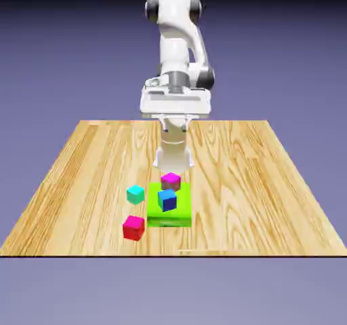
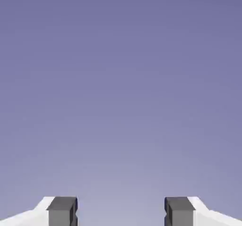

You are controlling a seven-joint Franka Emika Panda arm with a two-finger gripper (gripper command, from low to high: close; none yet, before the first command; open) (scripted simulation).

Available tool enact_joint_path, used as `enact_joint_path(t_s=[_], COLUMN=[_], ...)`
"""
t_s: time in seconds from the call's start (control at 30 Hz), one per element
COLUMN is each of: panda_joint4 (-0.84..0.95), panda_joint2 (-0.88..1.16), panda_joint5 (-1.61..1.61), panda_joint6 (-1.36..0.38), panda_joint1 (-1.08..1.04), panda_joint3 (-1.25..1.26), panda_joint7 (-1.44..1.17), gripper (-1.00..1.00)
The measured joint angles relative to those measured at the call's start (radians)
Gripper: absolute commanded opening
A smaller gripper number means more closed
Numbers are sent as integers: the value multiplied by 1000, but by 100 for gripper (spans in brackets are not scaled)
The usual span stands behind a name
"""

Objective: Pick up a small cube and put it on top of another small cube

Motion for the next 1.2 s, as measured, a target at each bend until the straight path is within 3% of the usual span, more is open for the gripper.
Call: enact_joint_path(t_s=[0.7, 0.9, 0.93, 1.2], panda_joint4=[251, 296, 304, 250], panda_joint2=[739, 920, 954, 737], panda_joint5=[97, 156, 167, 96], panda_joint6=[-211, -74, -49, -213], panda_joint1=[-100, -165, -177, -99], panda_joint3=[-161, -83, -69, -160], panda_joint7=[-1, -48, -57, -1], gripper=[0, 0, -100, -100])
